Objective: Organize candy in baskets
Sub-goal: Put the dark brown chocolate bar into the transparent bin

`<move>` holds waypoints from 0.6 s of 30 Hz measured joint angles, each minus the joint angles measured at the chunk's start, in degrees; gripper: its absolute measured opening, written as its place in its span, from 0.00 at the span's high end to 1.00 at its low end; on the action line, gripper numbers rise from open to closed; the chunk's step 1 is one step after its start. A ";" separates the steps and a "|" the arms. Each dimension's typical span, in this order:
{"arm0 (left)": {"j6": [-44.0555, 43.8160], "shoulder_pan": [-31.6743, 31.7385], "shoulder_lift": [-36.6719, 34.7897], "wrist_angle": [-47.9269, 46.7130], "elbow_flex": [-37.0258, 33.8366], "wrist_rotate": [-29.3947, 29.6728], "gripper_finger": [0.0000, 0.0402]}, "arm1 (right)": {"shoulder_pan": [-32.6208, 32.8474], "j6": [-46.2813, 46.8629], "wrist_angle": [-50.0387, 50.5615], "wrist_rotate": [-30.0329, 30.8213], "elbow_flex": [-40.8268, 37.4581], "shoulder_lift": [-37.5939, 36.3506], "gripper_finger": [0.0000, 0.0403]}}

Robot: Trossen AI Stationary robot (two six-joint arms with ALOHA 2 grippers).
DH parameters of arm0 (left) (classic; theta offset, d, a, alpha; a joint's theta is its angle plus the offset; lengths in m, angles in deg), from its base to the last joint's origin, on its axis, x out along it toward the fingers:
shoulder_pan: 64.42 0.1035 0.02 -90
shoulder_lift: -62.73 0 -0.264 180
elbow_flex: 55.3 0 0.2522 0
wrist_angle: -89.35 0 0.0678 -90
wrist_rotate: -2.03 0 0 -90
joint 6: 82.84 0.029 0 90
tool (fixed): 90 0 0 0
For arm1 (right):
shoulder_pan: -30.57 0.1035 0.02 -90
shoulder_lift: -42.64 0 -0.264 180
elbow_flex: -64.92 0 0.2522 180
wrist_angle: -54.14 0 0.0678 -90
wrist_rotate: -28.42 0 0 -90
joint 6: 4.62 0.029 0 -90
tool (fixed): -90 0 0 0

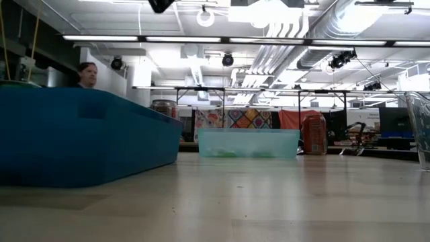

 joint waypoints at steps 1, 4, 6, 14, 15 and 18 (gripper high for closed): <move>-0.78 0.52 0.22 -1.49 0.01 -2.27 0.98 | -0.02 -0.40 -0.03 0.08 0.93 0.85 0.36; -1.95 1.80 0.92 -3.62 0.07 -6.86 0.98 | 0.00 -1.74 0.47 1.19 3.81 3.34 0.36; -2.31 2.41 1.32 -4.84 0.00 -7.73 0.98 | -0.01 -2.40 1.06 1.25 5.96 4.76 0.36; -5.99 3.75 4.67 -0.54 0.06 -9.60 0.98 | 0.60 -8.85 13.98 0.28 14.73 8.41 0.38; -6.32 3.75 5.11 -0.25 0.06 -9.61 0.98 | 0.63 -9.51 15.52 0.15 15.62 8.58 0.40; -6.41 3.69 5.79 0.21 0.06 -9.61 0.98 | 0.70 -10.74 19.46 -0.26 16.85 8.64 0.47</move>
